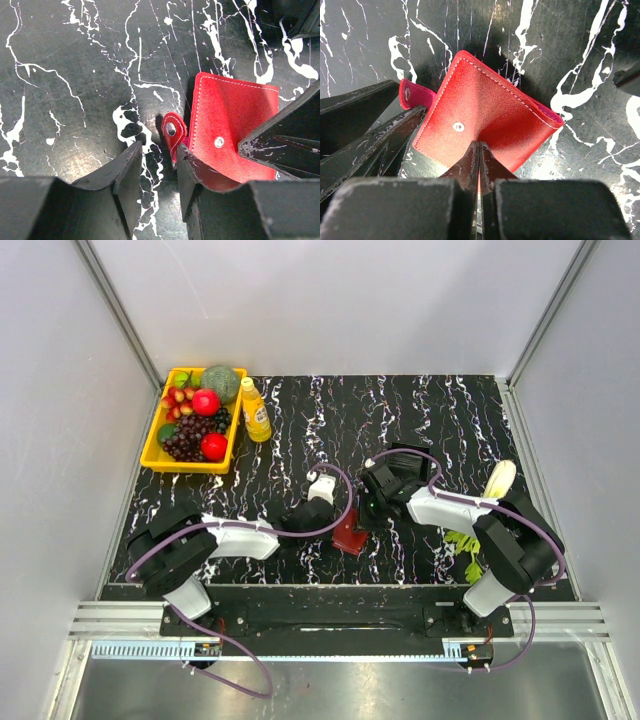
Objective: Put the credit cards into the card holder
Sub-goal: Open the card holder at the center of the board.
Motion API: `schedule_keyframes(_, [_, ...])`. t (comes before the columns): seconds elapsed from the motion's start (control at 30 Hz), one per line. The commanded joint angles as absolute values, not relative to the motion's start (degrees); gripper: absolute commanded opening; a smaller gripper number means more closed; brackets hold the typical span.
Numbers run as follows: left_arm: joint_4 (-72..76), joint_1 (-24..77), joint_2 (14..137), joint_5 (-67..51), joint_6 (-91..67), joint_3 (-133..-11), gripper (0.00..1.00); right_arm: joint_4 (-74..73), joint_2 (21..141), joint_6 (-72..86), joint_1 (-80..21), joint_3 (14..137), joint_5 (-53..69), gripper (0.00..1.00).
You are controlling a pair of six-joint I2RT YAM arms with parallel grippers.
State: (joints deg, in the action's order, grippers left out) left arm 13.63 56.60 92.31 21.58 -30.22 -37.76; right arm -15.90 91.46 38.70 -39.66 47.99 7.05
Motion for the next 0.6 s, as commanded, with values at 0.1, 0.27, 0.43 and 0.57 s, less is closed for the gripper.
schedule_keyframes(0.1, [19.68, 55.81, 93.86, 17.58, -29.62, -38.23, 0.34, -15.03, 92.11, 39.02, -40.17, 48.25, 7.21, 0.03])
schedule_keyframes(0.27, [21.62, 55.02, 94.66, 14.51, -29.27, -37.36, 0.09, -14.85, 92.37, 39.11, -40.17, 48.25, 7.21, 0.04])
schedule_keyframes(0.43, [22.50, 53.97, 95.45, 12.48, -29.27, -37.44, 0.00, -14.59, 91.85, 39.46, -40.17, 48.16, 7.47, 0.09])
schedule_keyframes(0.57, [22.15, 53.70, 91.69, 13.62, -28.04, -35.95, 0.00, -14.41, 89.65, 40.34, -40.25, 48.25, 7.38, 0.19])
